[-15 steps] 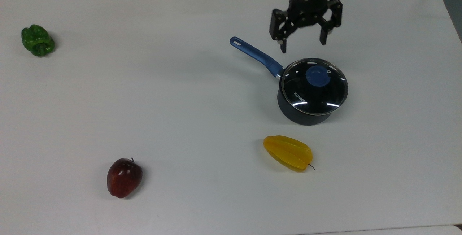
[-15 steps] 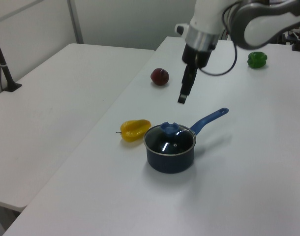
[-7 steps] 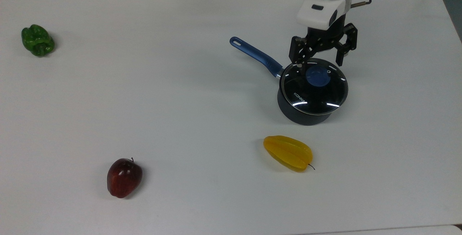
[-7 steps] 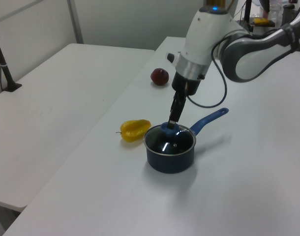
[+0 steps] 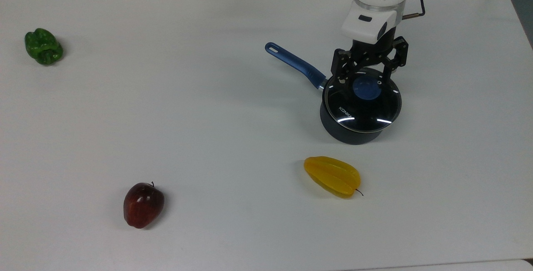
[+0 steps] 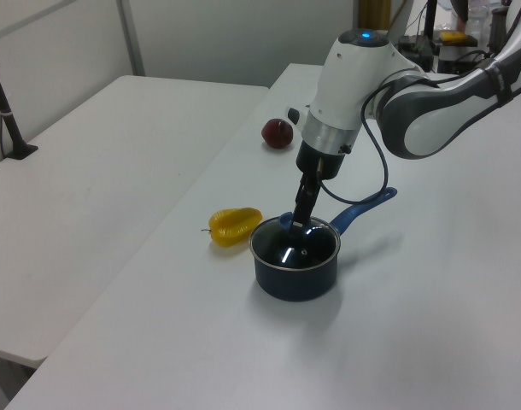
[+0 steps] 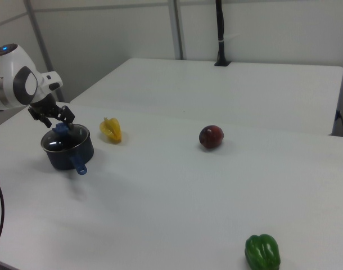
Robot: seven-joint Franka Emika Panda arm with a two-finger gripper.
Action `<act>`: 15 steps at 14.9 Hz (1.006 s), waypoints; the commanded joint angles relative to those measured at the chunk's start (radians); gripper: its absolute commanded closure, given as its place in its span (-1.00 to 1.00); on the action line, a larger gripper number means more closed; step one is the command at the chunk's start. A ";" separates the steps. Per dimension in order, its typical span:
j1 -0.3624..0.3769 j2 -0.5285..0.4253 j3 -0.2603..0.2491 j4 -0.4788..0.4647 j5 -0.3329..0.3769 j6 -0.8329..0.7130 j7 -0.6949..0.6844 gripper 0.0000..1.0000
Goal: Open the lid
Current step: 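Close the gripper on the blue knob of the glass lid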
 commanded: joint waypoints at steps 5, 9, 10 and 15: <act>0.020 0.006 -0.015 0.006 -0.041 0.021 0.066 -0.56; 0.020 0.012 -0.015 0.006 -0.039 0.021 0.069 -0.56; 0.020 0.012 -0.015 0.006 -0.038 0.021 0.070 -0.57; 0.022 0.014 -0.014 0.006 -0.041 0.021 0.104 -0.35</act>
